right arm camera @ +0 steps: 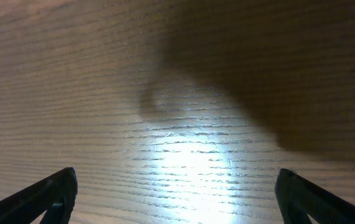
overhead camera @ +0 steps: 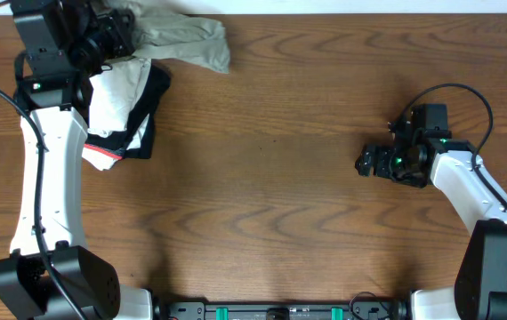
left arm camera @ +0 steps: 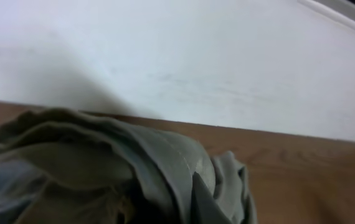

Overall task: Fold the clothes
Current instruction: 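Grasp the folded pants with the left gripper and lift them toward the clothes stack, then lower the pants onto the top of the clothes stack with the left gripper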

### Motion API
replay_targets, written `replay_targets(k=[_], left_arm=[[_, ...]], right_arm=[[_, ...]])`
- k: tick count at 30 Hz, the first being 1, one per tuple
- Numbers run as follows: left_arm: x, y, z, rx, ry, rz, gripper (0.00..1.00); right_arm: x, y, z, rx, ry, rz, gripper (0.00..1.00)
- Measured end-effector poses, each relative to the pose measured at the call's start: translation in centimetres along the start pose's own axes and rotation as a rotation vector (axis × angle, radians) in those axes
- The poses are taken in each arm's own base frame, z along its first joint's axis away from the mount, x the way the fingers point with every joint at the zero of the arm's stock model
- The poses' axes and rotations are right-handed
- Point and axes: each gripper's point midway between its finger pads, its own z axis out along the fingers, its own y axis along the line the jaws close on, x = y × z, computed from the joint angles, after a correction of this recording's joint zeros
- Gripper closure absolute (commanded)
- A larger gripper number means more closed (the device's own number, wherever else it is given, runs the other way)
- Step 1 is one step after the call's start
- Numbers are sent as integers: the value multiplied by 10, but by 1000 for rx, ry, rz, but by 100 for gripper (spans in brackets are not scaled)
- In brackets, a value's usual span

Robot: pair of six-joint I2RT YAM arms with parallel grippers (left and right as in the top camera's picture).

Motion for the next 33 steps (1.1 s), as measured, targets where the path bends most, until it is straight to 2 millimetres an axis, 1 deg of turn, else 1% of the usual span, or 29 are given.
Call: replay_targets(k=[3,5,7,10,12,14,18,20,22,24,27,28,29,31,33], left_arm=[[-6,-9,-2,40,-11,63,94],[-15,-14,-5,56,-33,102,94],[-30,-18,-9,69,-78,143,94],[-58,-19,-18,67,-176,203,94],[-74,-15,-23,44,-231,225,94],[-82,-10,-27,23,-259,235,94],[-89,6,-31,-21,-284,248,94],[-88,22,-26,-50,-277,240,94],[-81,40,-17,-76,-254,219,94],[-66,65,-5,-108,-202,179,94],[-34,103,9,-161,-96,109,94],[-24,115,10,-180,-65,90,94],[-21,123,9,-192,-53,80,94],[-17,136,3,-219,-39,69,94],[-15,148,-8,-246,-26,53,94]], right_arm=[[0,0,0,0,0,0,1],[0,0,0,0,0,0,1],[0,0,0,0,0,0,1],[0,0,0,0,0,0,1],[0,0,0,0,0,0,1],[0,0,0,0,0,0,1],[0,0,0,0,0,0,1],[0,0,0,0,0,0,1],[0,0,0,0,0,0,1],[0,0,0,0,0,0,1],[0,0,0,0,0,0,1],[0,0,0,0,0,0,1],[0,0,0,0,0,0,1],[0,0,0,0,0,0,1],[0,0,0,0,1,0,1]])
